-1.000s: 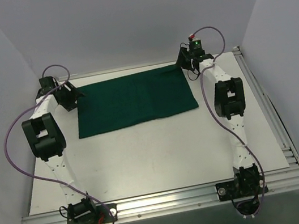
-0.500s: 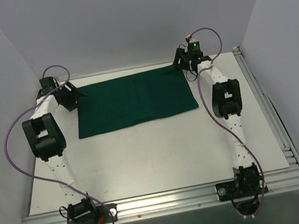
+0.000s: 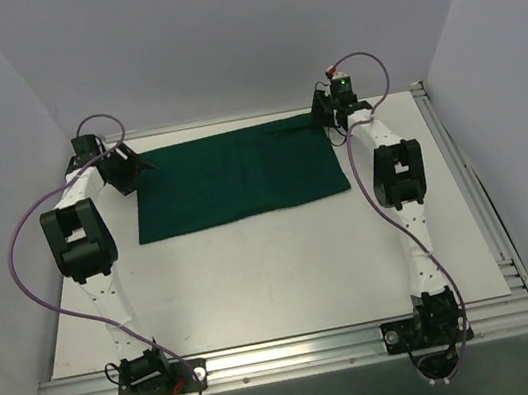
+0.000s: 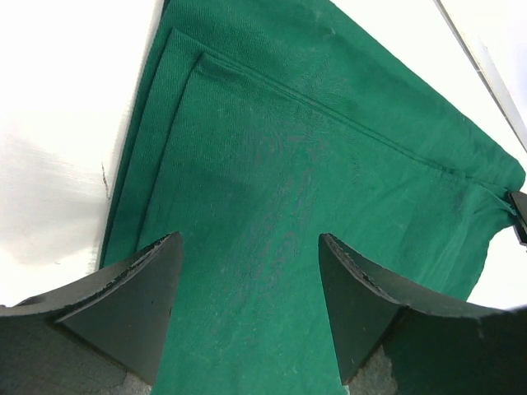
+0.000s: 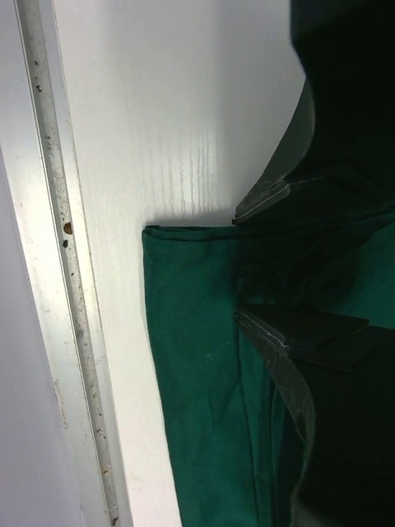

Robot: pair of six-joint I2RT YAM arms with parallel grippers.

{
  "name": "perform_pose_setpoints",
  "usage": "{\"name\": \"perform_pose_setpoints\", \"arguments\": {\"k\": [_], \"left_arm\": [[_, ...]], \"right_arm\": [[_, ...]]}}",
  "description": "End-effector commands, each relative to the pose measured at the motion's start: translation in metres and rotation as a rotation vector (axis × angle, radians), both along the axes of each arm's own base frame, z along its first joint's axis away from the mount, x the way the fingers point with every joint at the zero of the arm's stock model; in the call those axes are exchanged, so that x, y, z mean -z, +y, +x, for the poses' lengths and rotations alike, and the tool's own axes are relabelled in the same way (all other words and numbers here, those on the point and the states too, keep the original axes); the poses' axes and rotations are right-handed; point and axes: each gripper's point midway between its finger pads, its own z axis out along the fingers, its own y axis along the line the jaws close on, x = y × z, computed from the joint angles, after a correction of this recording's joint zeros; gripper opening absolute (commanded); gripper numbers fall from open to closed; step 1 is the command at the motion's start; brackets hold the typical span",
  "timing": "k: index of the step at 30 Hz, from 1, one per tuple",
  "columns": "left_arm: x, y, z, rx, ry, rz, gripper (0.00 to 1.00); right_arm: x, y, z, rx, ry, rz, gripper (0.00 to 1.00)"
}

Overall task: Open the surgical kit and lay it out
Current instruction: Open the surgical kit at the center of the board.

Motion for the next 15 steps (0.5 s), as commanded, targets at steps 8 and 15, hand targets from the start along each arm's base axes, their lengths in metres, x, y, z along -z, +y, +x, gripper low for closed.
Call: {"name": "perform_pose_setpoints", "arguments": {"k": [8,15], "left_arm": [[-0.039,-0.01,0.007,0.022,-0.093,-0.006,0.75],[-0.036,-0.011,0.005,0.026,-0.084,-0.014,0.75]], "right_arm": [[-0.06,-0.003,0.004,0.017,-0.09,-0.078,0.48],[-0.053,0.004,-0.007,-0.002,-0.057,-0.079,0.49]]}}
